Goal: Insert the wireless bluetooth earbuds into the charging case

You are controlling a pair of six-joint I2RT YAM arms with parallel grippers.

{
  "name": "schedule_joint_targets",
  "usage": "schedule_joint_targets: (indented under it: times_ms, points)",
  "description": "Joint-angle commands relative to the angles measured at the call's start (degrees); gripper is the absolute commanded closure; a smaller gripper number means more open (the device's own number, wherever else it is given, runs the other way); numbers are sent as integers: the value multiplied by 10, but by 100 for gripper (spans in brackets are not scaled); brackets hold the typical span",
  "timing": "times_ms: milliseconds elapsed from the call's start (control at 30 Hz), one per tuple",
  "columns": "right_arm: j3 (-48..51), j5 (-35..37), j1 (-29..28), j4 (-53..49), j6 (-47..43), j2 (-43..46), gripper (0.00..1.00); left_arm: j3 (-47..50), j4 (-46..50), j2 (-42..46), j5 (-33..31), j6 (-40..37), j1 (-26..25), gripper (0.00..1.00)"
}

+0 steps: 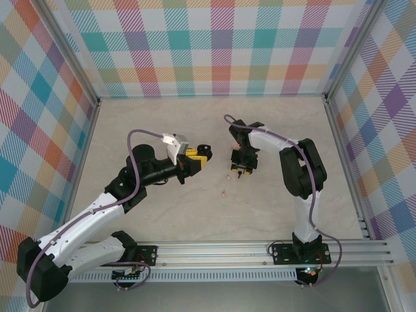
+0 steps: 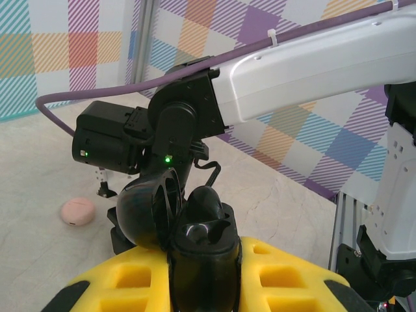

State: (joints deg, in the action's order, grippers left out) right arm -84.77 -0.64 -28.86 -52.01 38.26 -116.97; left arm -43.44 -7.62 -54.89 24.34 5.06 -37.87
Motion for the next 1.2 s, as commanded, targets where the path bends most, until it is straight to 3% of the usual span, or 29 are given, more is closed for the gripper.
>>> schedule_joint_targets:
  times_ms: [0, 1167]
  points:
    - [-18, -3, -1, -16, 8, -17, 62, 7, -12, 6, 0, -2, -7, 81]
    - [-30, -1, -9, -14, -28, -38, 74, 18, -5, 16, -8, -3, -7, 81]
